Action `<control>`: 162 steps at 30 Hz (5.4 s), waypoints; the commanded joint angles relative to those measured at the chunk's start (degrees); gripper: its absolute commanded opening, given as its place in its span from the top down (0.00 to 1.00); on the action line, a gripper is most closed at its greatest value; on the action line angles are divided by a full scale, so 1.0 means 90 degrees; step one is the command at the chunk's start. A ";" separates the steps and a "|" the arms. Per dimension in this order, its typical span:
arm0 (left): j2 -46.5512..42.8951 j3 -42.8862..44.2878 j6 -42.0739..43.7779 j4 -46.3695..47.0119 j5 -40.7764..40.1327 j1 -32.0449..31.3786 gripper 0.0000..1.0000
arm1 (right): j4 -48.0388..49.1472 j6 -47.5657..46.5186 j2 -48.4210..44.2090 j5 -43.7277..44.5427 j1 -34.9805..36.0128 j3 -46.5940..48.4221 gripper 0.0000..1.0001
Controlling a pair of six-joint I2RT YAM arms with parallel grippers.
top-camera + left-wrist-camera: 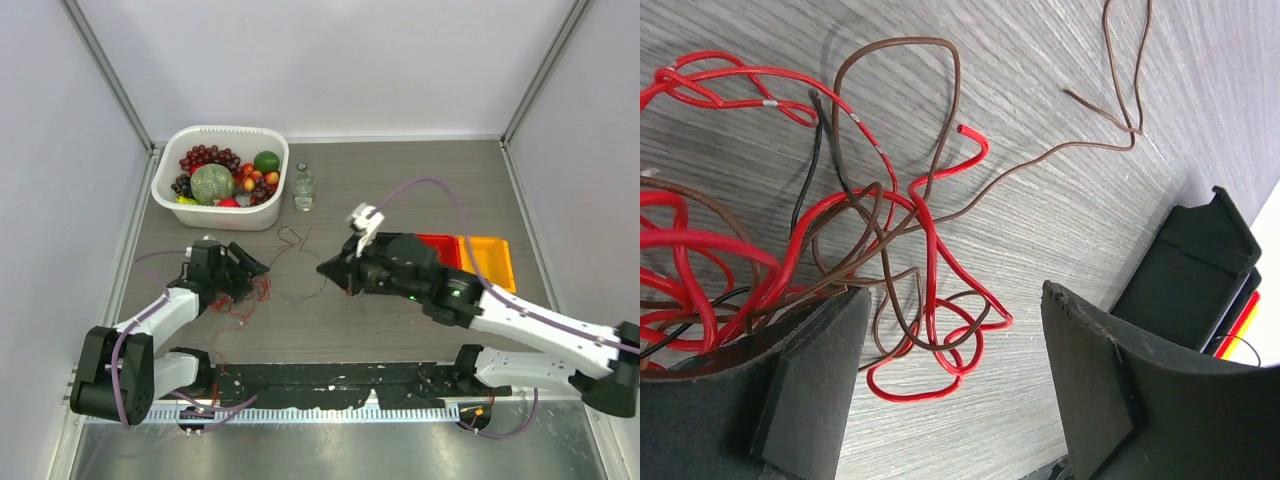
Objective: Untangle the cables
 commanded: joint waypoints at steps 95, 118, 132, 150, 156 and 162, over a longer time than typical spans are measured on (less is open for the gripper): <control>-0.2287 0.0743 0.1001 -0.1832 0.2181 0.0718 0.11 | 0.0003 0.1083 0.2760 0.0017 -0.0044 0.0874 0.28; -0.1768 -0.0136 0.0709 -0.1295 0.0738 0.0718 0.14 | 0.0729 0.1184 0.3828 -0.0263 0.0318 0.0922 0.99; -0.1232 -0.0117 0.0991 -0.1177 -0.0016 0.0747 0.13 | -0.1029 0.0100 -0.1231 0.3596 0.0191 0.1136 0.99; -0.3242 0.1854 0.1499 -0.3139 0.1137 0.0747 0.04 | -0.0454 0.0324 0.0504 0.1096 0.0191 0.1420 0.99; -0.3399 0.2275 0.1675 -0.3521 0.1078 0.0738 0.03 | -0.0813 0.0910 0.0973 0.2001 -0.0111 0.1010 0.99; -0.3234 0.2295 0.1734 -0.3560 0.1059 0.0747 0.03 | -0.2680 0.0638 0.1648 0.4103 -0.0473 0.1635 0.99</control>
